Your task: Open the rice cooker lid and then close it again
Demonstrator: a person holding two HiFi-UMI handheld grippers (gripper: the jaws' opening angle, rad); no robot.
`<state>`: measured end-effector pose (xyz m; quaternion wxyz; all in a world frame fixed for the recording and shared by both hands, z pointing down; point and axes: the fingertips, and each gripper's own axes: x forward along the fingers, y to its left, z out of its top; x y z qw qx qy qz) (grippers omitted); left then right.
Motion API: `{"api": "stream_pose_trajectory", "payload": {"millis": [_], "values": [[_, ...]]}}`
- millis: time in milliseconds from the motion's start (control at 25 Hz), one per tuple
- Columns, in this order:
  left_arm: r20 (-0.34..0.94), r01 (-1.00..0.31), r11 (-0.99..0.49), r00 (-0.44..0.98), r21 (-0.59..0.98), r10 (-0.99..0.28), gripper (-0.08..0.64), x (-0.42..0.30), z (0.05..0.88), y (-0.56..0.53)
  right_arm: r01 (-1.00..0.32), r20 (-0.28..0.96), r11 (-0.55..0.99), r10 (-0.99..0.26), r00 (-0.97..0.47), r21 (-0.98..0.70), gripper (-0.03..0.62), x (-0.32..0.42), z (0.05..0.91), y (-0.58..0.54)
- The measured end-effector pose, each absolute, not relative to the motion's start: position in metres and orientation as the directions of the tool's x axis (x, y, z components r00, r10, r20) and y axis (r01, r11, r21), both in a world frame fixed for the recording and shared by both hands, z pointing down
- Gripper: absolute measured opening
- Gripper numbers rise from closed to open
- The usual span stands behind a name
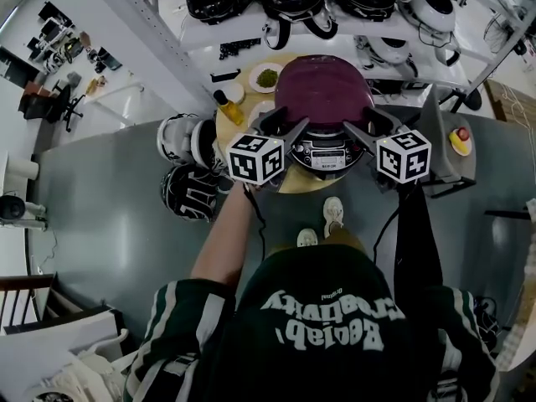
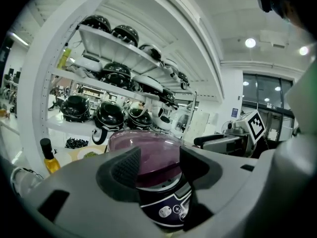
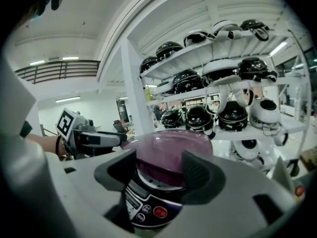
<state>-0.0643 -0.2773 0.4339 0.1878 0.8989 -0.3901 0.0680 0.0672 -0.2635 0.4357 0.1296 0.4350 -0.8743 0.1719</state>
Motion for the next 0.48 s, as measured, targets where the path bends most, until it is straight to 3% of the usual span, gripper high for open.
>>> {"api": "stream_pose_trajectory", "payload": {"millis": [480], "values": [[0.324,-0.75,-0.591,0.661,0.296,-0.677,0.245,-0.062,0.468,-0.272,-0.809,0.46,0.555,-0.677,-0.575,-0.194,0.287,0.061,0.47,-0.26]]}}
